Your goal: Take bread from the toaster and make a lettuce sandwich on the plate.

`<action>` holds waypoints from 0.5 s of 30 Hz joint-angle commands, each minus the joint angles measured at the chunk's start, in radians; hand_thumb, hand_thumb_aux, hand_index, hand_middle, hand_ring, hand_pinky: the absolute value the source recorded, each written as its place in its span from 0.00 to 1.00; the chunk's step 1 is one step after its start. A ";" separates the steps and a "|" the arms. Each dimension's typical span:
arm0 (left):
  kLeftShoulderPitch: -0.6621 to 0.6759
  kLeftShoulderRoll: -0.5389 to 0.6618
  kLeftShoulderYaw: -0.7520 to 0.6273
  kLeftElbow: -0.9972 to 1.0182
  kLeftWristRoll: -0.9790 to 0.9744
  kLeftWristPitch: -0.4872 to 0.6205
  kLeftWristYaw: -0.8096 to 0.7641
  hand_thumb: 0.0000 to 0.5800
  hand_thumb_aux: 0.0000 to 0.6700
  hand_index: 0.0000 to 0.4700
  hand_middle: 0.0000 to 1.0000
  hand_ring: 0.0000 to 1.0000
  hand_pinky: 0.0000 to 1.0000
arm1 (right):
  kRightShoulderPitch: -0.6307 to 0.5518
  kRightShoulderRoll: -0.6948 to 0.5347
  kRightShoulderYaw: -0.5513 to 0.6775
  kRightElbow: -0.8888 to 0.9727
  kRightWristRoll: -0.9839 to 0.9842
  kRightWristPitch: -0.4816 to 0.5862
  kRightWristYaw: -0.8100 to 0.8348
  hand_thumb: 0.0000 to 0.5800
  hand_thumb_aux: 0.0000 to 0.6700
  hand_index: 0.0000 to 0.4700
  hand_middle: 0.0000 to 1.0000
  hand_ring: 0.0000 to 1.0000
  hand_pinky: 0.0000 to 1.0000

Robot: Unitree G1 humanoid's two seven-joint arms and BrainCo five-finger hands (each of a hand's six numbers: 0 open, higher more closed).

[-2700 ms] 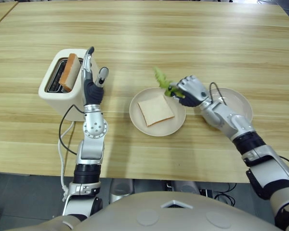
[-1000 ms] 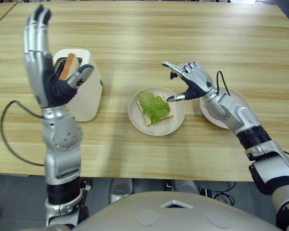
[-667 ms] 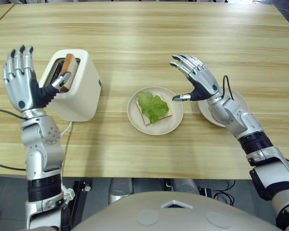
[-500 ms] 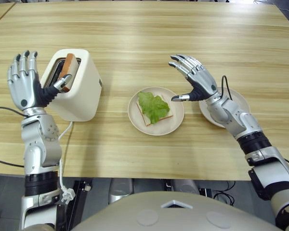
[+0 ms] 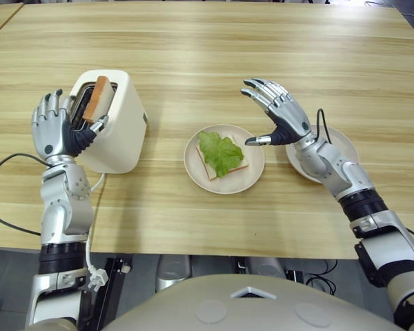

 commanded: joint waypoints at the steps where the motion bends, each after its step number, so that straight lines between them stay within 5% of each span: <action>1: 0.003 0.008 -0.022 0.019 -0.012 0.017 -0.013 1.00 1.00 0.98 0.00 0.00 0.00 | 0.010 -0.001 -0.009 -0.003 0.009 -0.004 0.010 0.00 0.00 0.00 0.00 0.00 0.00; 15: -0.030 0.013 -0.023 -0.042 -0.040 -0.016 0.051 1.00 1.00 0.98 0.00 0.00 0.00 | 0.022 0.011 -0.001 0.017 0.002 0.002 0.007 0.00 0.00 0.00 0.00 0.00 0.00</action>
